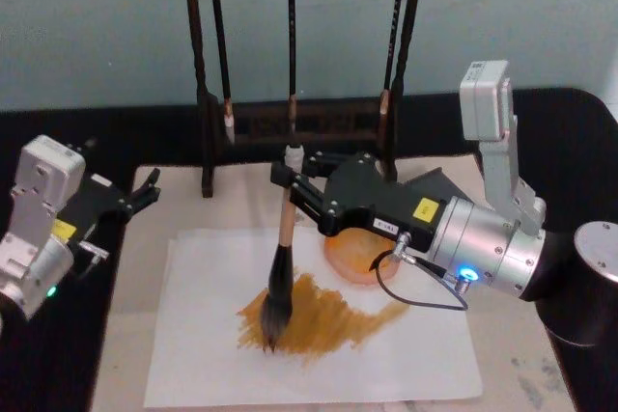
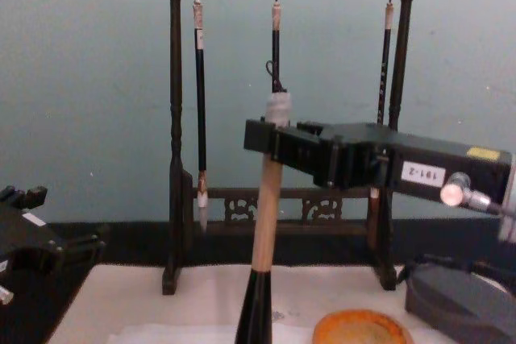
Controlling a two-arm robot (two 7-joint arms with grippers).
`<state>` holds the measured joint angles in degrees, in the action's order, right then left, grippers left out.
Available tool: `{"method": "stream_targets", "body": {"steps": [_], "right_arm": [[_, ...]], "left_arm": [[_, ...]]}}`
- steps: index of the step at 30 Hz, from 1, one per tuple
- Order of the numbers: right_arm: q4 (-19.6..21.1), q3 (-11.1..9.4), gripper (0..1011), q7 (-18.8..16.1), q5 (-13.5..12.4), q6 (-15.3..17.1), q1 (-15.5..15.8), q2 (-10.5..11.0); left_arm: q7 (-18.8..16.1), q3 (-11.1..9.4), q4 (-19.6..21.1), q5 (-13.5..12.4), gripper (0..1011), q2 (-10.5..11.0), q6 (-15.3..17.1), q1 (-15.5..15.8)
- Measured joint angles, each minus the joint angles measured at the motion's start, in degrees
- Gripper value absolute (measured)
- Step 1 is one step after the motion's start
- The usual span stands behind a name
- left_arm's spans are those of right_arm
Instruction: Pick up the brush from the inkstone, write on the paper, then place the brush back to its original position.
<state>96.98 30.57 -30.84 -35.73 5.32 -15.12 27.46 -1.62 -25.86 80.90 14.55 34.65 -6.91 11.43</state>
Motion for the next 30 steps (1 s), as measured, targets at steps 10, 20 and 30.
{"method": "stream_targets", "body": {"steps": [10, 20, 30], "right_arm": [[-2.14, 0.23, 167, 1.62, 0.05, 0.10, -0.62, -0.18], [-3.55, -0.75, 167, 3.84, 0.11, 0.21, -0.75, -1.10], [-4.41, -1.65, 166, 6.77, 3.83, -1.18, -0.62, -1.89]], "left_arm": [[0.00, 0.00, 0.00, 0.00, 1010, 0.00, 0.00, 0.00], [0.00, 0.00, 0.00, 0.00, 1010, 0.00, 0.00, 0.00], [0.00, 0.00, 0.00, 0.00, 1010, 0.00, 0.00, 0.00]]}}
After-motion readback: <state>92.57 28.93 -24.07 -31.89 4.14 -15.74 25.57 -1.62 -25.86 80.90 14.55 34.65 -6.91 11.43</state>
